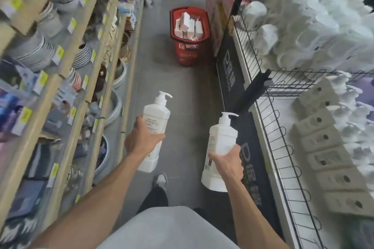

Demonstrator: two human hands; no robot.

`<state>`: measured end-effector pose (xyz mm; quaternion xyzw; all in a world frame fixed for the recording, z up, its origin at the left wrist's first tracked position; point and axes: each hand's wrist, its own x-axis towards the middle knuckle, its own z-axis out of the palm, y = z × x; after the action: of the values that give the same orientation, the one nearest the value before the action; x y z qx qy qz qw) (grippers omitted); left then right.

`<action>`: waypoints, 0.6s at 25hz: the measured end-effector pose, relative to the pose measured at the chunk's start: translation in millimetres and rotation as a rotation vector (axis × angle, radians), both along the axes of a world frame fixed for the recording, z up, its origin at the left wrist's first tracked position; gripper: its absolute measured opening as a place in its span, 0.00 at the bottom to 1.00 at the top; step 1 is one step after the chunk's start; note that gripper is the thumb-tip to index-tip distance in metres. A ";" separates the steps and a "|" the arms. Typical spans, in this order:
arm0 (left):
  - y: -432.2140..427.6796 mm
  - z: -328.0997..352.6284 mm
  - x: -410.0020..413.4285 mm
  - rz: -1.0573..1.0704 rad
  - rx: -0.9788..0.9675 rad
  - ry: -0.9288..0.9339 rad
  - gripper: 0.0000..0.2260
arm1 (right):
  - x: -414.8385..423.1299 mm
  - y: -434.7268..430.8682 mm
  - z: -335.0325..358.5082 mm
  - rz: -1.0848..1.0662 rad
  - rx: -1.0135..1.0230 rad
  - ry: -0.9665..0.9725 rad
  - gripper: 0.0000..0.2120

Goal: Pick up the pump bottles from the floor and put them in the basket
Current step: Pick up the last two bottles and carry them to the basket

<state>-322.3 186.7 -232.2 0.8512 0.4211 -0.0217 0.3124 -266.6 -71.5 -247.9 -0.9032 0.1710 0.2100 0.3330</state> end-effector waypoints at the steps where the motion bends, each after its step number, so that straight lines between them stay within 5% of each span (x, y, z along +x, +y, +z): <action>1: 13.8 -1.4 9.3 0.020 -0.010 0.005 0.33 | 14.9 15.5 1.4 0.023 -0.006 0.001 0.34; 15: 221.9 1.9 198.9 0.008 -0.022 0.034 0.33 | 209.1 225.1 8.1 0.043 -0.007 -0.039 0.36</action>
<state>-123.4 408.6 -230.4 0.8454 0.4296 -0.0396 0.3148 -57.4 153.6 -239.8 -0.9117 0.1458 0.1987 0.3288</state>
